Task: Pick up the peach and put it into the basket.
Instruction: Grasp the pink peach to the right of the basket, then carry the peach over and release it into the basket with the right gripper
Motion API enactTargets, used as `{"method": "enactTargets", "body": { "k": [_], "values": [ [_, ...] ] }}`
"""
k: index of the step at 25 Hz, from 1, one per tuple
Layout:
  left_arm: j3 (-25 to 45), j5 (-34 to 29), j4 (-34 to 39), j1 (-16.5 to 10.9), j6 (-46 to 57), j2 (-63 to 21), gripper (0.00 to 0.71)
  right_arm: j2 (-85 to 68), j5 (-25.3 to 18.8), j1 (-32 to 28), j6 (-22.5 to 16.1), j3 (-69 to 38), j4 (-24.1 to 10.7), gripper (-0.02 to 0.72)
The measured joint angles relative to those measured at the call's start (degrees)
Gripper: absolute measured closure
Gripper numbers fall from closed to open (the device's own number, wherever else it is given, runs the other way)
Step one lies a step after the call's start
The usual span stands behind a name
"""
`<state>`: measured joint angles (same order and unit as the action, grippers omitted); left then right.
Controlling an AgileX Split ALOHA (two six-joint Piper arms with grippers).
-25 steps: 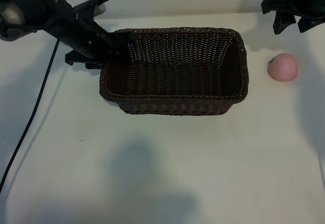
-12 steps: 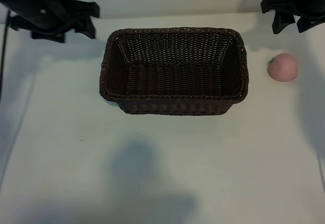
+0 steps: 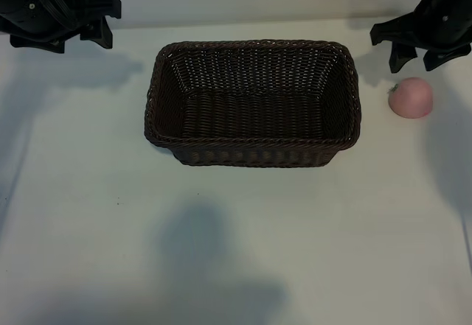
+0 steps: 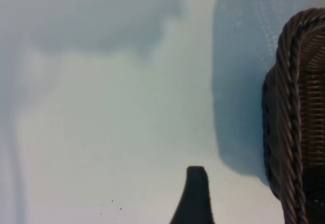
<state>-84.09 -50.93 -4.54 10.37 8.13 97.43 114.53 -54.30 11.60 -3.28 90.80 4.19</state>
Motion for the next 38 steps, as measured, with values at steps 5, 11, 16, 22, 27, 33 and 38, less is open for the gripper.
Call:
{"method": "enactTargets", "body": {
  "k": [5, 11, 16, 22, 27, 33, 38],
  "values": [
    [0.00, -0.89, 0.04, 0.00, 0.00, 0.00, 0.121, 1.98, 3.99, -0.81, -4.21, -0.22, -3.42, 0.196],
    [0.00, -1.06, 0.04, 0.00, 0.00, 0.00, 0.121, 6.73, 5.05, -3.04, -3.70, -0.22, -3.10, 0.196],
    [0.00, -1.11, 0.12, 0.00, 0.00, 0.00, 0.121, 9.83, 5.04, -3.79, 0.83, -0.22, 3.47, 0.203],
    [0.00, -1.18, 0.19, 0.00, 0.00, 0.00, 0.121, 10.64, 4.16, -3.79, 2.67, -0.11, 6.38, 0.524],
    [0.00, -1.18, 0.19, 0.00, 0.00, 0.00, 0.121, 10.10, 0.23, -3.79, 2.05, 1.99, 4.93, 0.656],
    [0.00, -1.29, 0.19, 0.00, 0.00, 0.00, 0.121, 5.04, -8.00, -3.79, 1.89, 7.21, 4.66, 0.660],
    [0.00, -1.29, 0.19, 0.00, -0.05, 0.00, 0.122, 0.70, -12.87, -3.79, 1.89, 10.37, 3.66, 0.660]
  ]
}}
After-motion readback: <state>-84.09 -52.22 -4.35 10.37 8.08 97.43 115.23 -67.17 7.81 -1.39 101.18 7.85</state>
